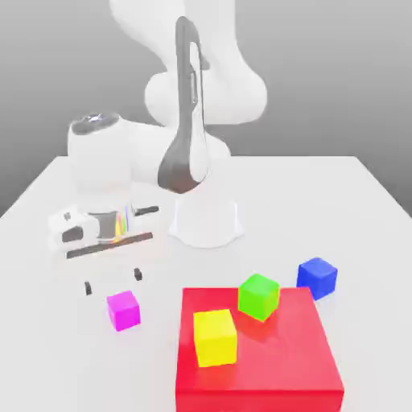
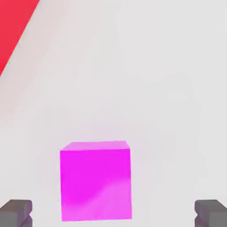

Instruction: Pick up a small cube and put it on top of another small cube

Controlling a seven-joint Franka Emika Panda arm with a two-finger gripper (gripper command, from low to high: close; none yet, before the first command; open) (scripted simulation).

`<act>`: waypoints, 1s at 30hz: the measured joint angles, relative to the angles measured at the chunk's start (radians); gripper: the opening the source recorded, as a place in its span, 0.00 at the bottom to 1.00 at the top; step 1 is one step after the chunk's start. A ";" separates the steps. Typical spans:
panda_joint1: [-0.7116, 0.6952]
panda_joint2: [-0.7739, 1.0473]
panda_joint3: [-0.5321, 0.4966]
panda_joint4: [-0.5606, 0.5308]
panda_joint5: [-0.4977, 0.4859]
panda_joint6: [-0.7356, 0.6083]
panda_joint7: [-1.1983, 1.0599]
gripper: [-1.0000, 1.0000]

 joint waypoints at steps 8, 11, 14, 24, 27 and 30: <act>-0.160 0.133 0.214 0.031 0.217 0.098 -0.161 0.50; -0.256 0.182 0.322 0.040 0.261 0.136 -0.193 0.50; -0.337 0.224 0.411 0.046 0.288 0.171 -0.211 0.00; -0.267 0.183 0.331 0.040 0.252 0.137 -0.186 0.00; -0.190 0.134 0.237 0.030 0.187 0.100 -0.139 0.00; -0.132 0.084 0.158 0.019 0.104 0.063 -0.079 0.00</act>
